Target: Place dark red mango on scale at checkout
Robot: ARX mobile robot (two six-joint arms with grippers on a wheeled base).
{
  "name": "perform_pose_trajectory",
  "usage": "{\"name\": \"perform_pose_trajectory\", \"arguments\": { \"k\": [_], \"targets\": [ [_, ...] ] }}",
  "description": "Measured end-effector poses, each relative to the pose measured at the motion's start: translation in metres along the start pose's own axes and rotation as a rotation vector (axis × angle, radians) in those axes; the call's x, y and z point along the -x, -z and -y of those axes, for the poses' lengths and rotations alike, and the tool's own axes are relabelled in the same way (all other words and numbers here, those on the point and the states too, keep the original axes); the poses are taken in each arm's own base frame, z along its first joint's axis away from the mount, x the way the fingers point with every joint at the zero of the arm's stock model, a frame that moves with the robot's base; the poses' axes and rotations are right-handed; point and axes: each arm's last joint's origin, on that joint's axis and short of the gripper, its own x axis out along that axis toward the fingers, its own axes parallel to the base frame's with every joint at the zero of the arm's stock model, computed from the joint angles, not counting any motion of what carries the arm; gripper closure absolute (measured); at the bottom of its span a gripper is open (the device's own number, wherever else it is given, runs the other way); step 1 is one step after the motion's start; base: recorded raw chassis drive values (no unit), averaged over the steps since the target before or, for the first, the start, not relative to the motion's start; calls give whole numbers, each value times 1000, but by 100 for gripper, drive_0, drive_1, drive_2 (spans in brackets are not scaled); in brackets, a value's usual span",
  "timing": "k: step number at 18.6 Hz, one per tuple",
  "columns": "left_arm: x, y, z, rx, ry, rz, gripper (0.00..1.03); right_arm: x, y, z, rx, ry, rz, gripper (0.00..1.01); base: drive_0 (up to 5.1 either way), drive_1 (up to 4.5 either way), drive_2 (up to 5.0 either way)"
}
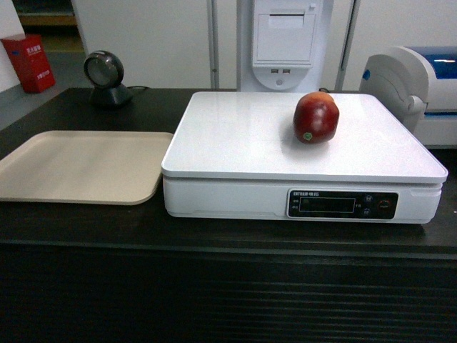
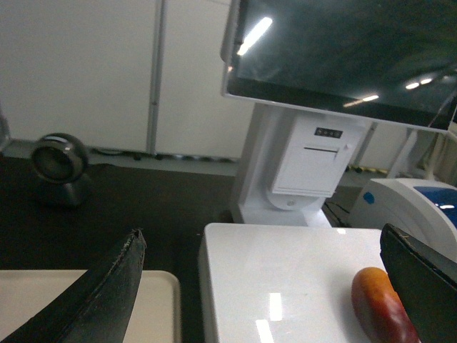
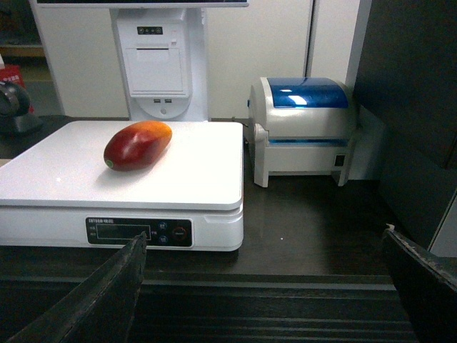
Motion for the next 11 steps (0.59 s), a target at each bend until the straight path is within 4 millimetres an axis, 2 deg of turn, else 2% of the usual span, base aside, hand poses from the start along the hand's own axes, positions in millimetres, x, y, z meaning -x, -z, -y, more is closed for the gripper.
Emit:
{"name": "perform_pose_trajectory", "arguments": {
  "k": [3,8,9,11],
  "targets": [
    [25,0,-21,2,-46,11,5,0,0,0,0,0,0,3,0,0,0],
    [47,2,-40,11,-91,16,5,0,0,0,0,0,0,3,0,0,0],
    [61,3,-52,18,-130,14,6,0,0,0,0,0,0,3,0,0,0],
    [87,9,-60,-73,-220,50,21,0,0,0,0,0,0,3,0,0,0]
  ]
}}
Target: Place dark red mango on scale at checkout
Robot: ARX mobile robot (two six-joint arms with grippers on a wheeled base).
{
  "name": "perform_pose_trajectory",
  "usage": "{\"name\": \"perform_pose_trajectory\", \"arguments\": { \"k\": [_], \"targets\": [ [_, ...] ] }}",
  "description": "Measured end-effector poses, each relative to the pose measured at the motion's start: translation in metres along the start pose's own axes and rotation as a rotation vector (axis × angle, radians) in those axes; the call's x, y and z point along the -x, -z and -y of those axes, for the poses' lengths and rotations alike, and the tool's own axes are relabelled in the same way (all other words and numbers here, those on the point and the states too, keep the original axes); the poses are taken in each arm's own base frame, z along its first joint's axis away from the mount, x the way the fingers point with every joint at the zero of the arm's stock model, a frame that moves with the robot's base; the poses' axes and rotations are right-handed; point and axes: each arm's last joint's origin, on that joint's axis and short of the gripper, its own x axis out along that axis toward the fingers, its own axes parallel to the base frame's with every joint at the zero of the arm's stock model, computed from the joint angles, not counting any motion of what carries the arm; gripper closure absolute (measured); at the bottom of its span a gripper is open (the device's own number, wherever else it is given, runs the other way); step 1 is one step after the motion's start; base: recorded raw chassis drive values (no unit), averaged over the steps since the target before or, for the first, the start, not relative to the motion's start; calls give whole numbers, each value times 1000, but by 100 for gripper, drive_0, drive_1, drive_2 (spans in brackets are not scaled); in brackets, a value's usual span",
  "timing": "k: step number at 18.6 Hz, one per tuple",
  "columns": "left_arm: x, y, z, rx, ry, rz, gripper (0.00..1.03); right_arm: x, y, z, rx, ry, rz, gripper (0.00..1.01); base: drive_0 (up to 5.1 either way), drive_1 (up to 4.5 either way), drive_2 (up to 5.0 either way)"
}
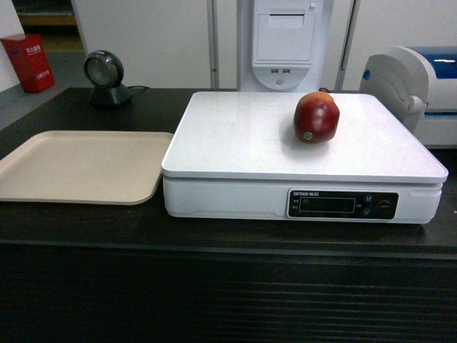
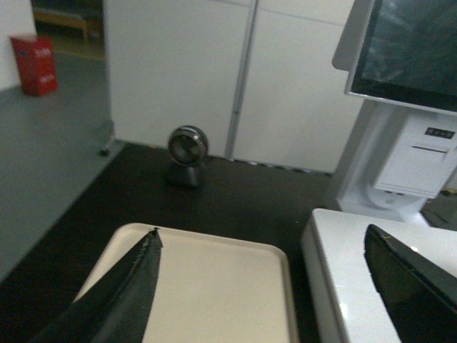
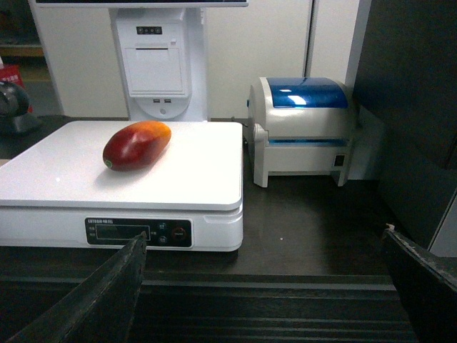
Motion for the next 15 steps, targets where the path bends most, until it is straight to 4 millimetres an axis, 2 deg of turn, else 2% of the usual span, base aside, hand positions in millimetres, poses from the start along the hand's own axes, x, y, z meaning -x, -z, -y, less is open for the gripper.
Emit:
{"name": "perform_pose_trajectory", "arguments": {
  "k": [3,5,9,15],
  "targets": [
    [23,20,0,-108,26,17,46,0,0,0,0,0,0,3,0,0,0],
    [34,42,-4,-132,21,-23,65,0,0,0,0,0,0,3,0,0,0],
    [55,59,-7,-139,20,-7,101,0,0,0,0,0,0,3,0,0,0],
    [75,78,-11,-143,19,-16,101,0,0,0,0,0,0,3,0,0,0]
  ]
}}
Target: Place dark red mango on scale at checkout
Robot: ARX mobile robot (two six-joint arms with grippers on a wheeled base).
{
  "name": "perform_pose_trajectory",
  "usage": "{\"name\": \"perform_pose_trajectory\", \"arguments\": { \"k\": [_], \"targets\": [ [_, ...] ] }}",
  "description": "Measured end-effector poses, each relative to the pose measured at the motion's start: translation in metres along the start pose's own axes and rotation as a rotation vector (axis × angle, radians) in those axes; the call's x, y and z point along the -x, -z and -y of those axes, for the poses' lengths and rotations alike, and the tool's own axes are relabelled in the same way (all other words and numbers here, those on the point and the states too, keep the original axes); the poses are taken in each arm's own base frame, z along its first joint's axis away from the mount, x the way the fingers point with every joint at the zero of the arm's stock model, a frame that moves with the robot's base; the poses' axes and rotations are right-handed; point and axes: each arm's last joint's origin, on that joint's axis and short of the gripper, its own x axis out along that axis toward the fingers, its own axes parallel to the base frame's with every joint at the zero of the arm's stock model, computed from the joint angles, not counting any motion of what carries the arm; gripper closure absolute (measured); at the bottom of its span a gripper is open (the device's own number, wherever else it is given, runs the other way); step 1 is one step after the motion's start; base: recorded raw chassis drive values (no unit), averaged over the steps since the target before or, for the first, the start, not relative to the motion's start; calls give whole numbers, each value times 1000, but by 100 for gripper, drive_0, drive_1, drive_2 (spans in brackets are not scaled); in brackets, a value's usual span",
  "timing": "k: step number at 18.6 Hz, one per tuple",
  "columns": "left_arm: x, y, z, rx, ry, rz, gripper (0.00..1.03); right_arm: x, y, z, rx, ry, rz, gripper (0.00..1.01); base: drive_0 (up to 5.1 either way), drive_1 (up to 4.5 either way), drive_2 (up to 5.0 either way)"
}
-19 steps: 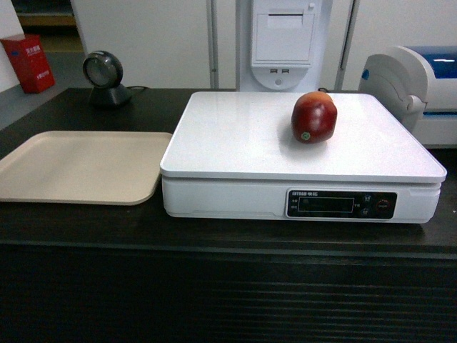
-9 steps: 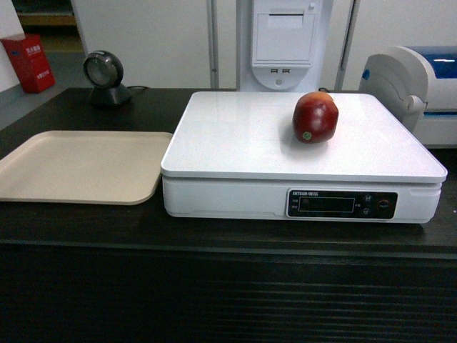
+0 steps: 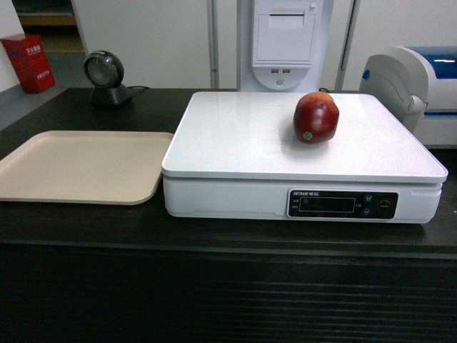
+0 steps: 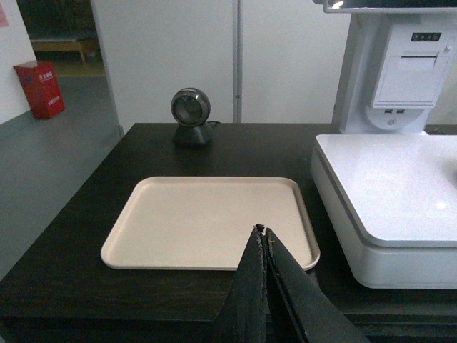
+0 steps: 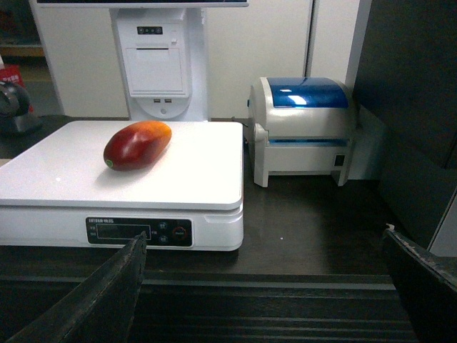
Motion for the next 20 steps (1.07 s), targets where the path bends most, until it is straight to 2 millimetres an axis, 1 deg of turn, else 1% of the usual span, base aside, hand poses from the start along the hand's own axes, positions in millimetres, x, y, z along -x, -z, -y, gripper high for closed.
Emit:
{"name": "perform_pose_trajectory", "arguments": {
  "k": [4,9,11,20],
  "targets": [
    [15,12,0,0,0,-1,101,0,0,0,0,0,0,3,0,0,0],
    [27,18,0,0,0,11,101,0,0,0,0,0,0,3,0,0,0],
    [30,26,0,0,0,0,101,0,0,0,0,0,0,3,0,0,0],
    [42,24,0,0,1,18,101,0,0,0,0,0,0,3,0,0,0]
  ]
}}
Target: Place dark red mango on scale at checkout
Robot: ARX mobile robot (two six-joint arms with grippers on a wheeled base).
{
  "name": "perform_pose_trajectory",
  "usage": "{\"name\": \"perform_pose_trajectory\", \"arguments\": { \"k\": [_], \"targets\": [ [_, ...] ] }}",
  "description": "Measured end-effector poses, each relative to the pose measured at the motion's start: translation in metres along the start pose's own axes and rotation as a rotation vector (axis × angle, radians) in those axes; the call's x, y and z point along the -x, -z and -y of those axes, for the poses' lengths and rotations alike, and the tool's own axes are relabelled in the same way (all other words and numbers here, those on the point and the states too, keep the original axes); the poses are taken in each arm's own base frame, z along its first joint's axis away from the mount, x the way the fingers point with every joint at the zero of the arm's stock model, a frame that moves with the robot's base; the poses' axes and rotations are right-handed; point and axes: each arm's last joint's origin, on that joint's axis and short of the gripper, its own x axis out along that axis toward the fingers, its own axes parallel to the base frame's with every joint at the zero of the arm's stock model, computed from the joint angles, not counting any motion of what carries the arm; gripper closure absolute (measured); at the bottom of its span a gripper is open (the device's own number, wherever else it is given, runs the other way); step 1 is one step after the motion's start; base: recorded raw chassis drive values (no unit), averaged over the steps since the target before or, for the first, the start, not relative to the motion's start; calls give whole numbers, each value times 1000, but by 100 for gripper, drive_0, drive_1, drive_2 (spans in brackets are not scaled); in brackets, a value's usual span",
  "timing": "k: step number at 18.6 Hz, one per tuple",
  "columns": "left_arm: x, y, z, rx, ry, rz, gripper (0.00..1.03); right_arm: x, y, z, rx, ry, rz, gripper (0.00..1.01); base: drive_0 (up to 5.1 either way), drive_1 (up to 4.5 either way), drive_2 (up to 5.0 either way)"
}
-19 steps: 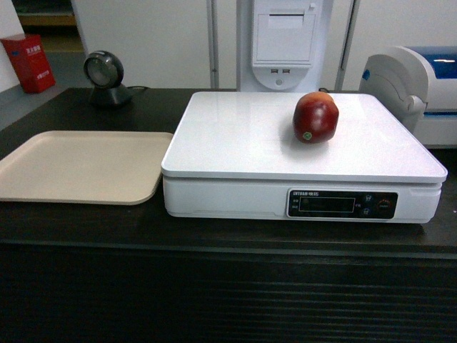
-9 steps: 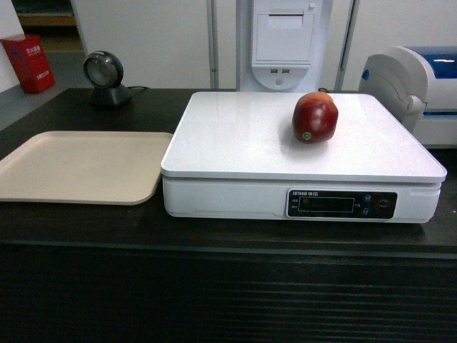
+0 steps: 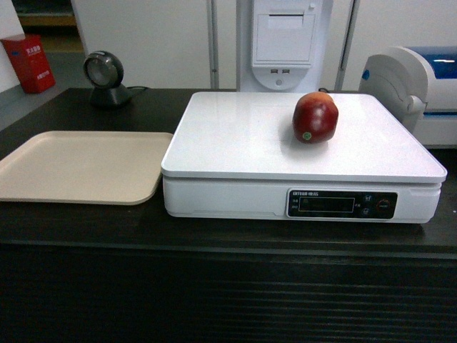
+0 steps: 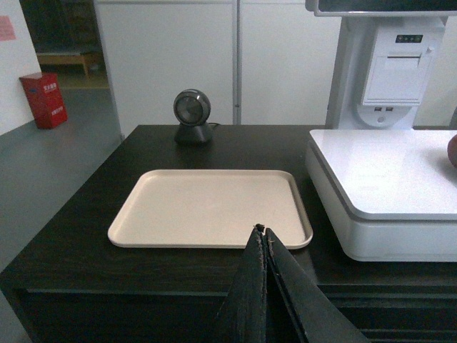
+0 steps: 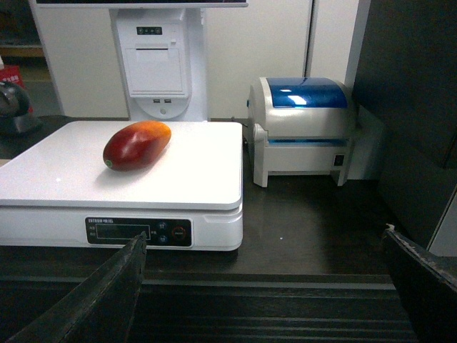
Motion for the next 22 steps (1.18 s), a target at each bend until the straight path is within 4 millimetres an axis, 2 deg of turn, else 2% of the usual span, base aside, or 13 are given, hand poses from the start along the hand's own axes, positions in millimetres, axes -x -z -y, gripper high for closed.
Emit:
{"name": "perform_pose_trajectory", "arguments": {
  "k": [4,6,14,20,22],
  "targets": [
    [3,1,0,0,-1,-11,101,0,0,0,0,0,0,3,0,0,0],
    [13,5,0,0,-1,-30,101,0,0,0,0,0,0,3,0,0,0],
    [13,4,0,0,-1,-18,101,0,0,0,0,0,0,3,0,0,0],
    [13,4,0,0,-1,-18,57,0,0,0,0,0,0,3,0,0,0],
    [13,4,0,0,-1,-18,38,0,0,0,0,0,0,3,0,0,0]
  ]
}}
